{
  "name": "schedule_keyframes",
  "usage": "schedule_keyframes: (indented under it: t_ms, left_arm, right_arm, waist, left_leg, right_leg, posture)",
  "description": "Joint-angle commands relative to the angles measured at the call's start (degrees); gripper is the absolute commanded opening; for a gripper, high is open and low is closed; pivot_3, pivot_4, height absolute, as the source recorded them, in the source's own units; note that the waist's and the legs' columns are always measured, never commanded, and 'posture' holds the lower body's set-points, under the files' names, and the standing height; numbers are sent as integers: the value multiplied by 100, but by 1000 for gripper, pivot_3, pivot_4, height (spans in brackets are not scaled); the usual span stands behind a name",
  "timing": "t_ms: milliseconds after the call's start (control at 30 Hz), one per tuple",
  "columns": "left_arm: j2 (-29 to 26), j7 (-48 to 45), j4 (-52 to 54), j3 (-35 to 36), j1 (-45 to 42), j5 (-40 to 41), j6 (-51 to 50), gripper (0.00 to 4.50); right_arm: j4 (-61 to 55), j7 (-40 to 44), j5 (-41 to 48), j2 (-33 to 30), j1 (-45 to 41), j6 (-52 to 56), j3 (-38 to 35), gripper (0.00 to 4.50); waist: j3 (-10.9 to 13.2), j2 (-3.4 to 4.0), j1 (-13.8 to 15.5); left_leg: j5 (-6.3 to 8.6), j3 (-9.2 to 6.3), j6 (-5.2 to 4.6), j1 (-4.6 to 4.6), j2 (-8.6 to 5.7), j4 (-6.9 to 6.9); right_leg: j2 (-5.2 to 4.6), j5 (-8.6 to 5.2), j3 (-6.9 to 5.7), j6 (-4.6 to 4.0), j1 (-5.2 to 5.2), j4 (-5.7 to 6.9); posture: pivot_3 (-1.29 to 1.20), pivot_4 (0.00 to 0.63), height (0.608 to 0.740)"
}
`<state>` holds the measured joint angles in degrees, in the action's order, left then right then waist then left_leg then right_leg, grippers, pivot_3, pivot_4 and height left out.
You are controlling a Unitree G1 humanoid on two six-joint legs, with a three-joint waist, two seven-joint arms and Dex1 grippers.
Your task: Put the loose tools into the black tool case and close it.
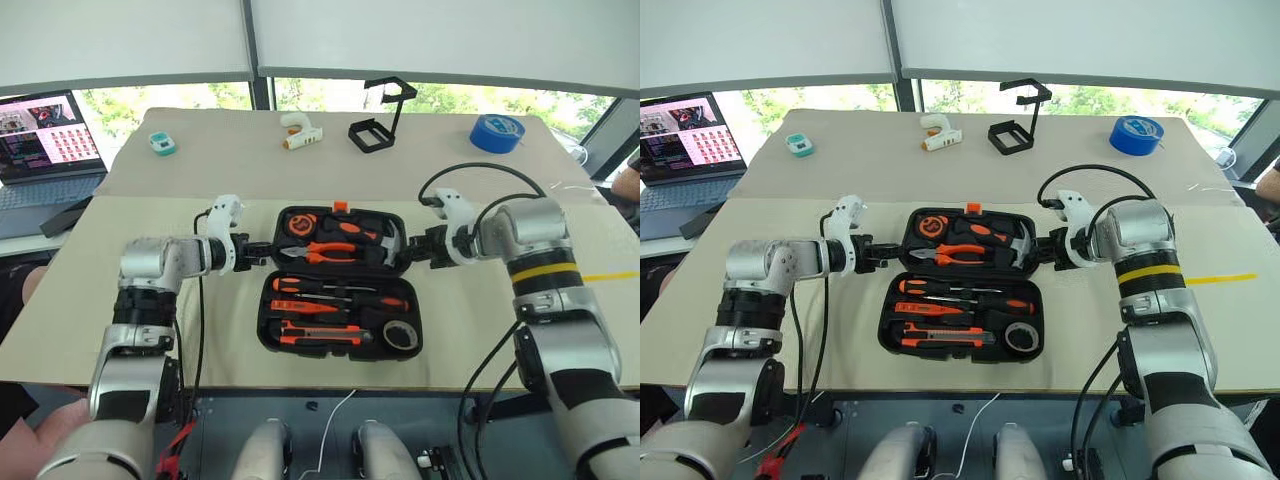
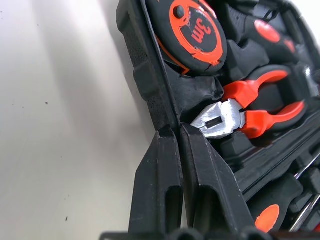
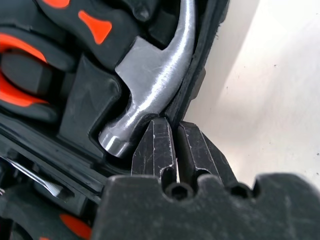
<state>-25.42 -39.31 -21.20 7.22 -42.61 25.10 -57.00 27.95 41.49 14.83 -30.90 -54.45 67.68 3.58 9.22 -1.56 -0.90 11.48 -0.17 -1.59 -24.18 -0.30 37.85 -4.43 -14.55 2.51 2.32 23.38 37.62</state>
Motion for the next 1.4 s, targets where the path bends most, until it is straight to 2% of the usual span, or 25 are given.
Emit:
schedule_keyframes:
  t_ms: [33, 167, 300, 400, 467, 567, 667, 733, 800, 933, 1000, 1100, 1133, 1167, 1267, 1300, 1333, 1400]
  left_arm:
    - [98, -376, 928, 539, 568, 381, 1124, 10]
    - [135, -830, 1893, 783, 1603, 409, 2584, 10]
    - [118, -1182, 2424, 822, 2393, 241, 3897, 10]
    - [97, -1421, 2420, 811, 2979, -134, 5229, 10]
    - [79, -1485, 2357, 791, 3218, -253, 5735, 10]
    - [3, -1757, 2070, 702, 3877, -602, 6781, 10]
    - [-116, -2012, 1942, 598, 4305, -564, 7065, 10]
    - [-252, -2098, 1876, 590, 4453, -540, 7225, 688]
    - [-367, -2016, 1797, 673, 4520, -513, 7245, 1380]
    - [-684, -1955, 1554, 906, 4515, -398, 7144, 2825]
    - [-816, -1973, 1392, 960, 4433, -372, 7116, 2915]
    - [-983, -2069, 1291, 929, 4289, -236, 6877, 2915]
    - [-1026, -2139, 1293, 901, 4252, -194, 6818, 2915]
    - [-1061, -2206, 1312, 879, 4220, -146, 6747, 2915]
    - [-1255, -2613, 1567, 743, 4119, 182, 6257, 2239]
    - [-1369, -2790, 1696, 670, 4119, 265, 6061, 1785]
    - [-1494, -2978, 1809, 592, 4138, 310, 5923, 1522]
    - [-1743, -3256, 2003, 445, 4210, 340, 5629, 613]
  right_arm:
    - [-1666, 582, -89, -357, 864, -1889, 177, 0]
    - [-2630, 332, -759, -702, 2249, -4719, 17, 0]
    - [-2587, -34, -1278, -919, 3243, -7025, -238, 0]
    - [-2122, -328, -1795, -1143, 3819, -9251, -266, 0]
    - [-1847, -482, -1978, -1210, 3962, -10070, -237, 0]
    - [-1058, -1392, -3160, -1386, 4225, -11488, -69, 0]
    - [-376, -1795, -3629, -1533, 4366, -12058, 98, 0]
    - [-70, -1802, -3526, -1629, 4445, -12176, 165, 812]
    - [114, -1819, -3448, -1733, 4488, -12255, 181, 1443]
    - [180, -1820, -3098, -1924, 4581, -12275, 37, 2764]
    - [48, -1510, -2556, -2018, 4712, -12088, -4, 3318]
    - [-644, -620, -1238, -2233, 5157, -11404, -10, 3318]
    - [-997, -239, -723, -2338, 5364, -11028, -4, 2840]
    - [-1319, 75, -332, -2443, 5552, -10699, -13, 2628]
    - [-2322, 954, 591, -2934, 6232, -9812, -140, 1621]
    - [-2588, 1248, 820, -3118, 6462, -9513, -193, 1229]
    - [-2789, 1472, 917, -3274, 6644, -9327, -227, 917]
    - [-3066, 1757, 953, -3432, 6874, -9092, -276, 162]
  waist:
    - [0, 0, -12]
    - [0, 0, -15]
    - [1, -1, 9]
    - [1, 0, 16]
    - [1, 0, 15]
    - [1, 0, 6]
    - [-3, 5, 7]
    - [-5, 1, 7]
    - [-4, -2, 34]
    - [-4, -2, 19]
    - [-5, -3, 26]
    - [-5, -3, 35]
    - [-4, -2, 47]
    - [-4, -2, 45]
    - [-4, -1, 22]
    - [-4, -1, 19]
    - [-4, -1, 14]
    - [-5, -2, 3]
  left_leg:
    - [0, 1, 0, -6, 1, -1]
    - [2, 9, 5, -87, 4, -8]
    - [9, 20, 14, -90, 9, -5]
    - [9, 22, 13, -88, 10, -2]
    - [10, 25, 12, -80, 13, -4]
    - [9, 31, 11, -65, 16, -4]
    - [18, 44, 1, -24, 20, -12]
    - [22, 45, -3, 46, 28, -38]
    - [24, 42, -6, 122, 27, -66]
    - [25, 47, -10, 129, 28, -74]
    - [24, 44, -10, 131, 29, -73]
    - [25, 42, -10, 129, 28, -75]
    - [25, 40, -11, 125, 27, -75]
    - [26, 38, -12, 123, 27, -75]
    - [27, 38, -13, 122, 35, -76]
    - [27, 37, -13, 124, 39, -76]
    - [27, 37, -13, 125, 44, -77]
    - [27, 39, -12, 124, 51, -77]
  right_leg:
    - [0, 0, 1, 0, 6, -1]
    - [0, 2, 9, 1, 98, 38]
    - [-2, 2, 8, 1, 98, 29]
    - [-2, 2, 8, 1, 95, -7]
    - [-1, 3, 8, 0, 88, -12]
    - [0, 4, 10, -3, 77, -15]
    - [-1, 3, 15, -5, 46, -20]
    - [1, 0, 11, -10, -36, -61]
    - [-2, -6, 4, -16, -122, -97]
    - [-8, -16, 6, -28, -119, -90]
    - [-5, -16, 4, -28, -123, -88]
    - [-5, -18, 4, -25, -122, -90]
    - [-7, -18, 3, -24, -122, -90]
    - [-9, -19, 2, -22, -121, -90]
    - [-12, -19, 2, -23, -121, -89]
    - [-18, -19, 2, -23, -121, -86]
    - [-18, -19, 1, -23, -121, -87]
    - [-14, -19, 0, -26, -118, -88]
  posture:
    - [0, 150, 740]
    - [0, 150, 740]
    - [0, 150, 740]
    - [0, 150, 740]
    - [0, 150, 740]
    - [0, 150, 740]
    - [0, 150, 740]
    - [0, 150, 740]
    - [0, 150, 740]
    - [0, 150, 740]
    - [0, 150, 740]
    - [0, 150, 740]
    - [0, 150, 740]
    - [0, 150, 740]
    - [0, 150, 740]
    - [0, 150, 740]
    - [0, 150, 740]
    - [0, 150, 740]
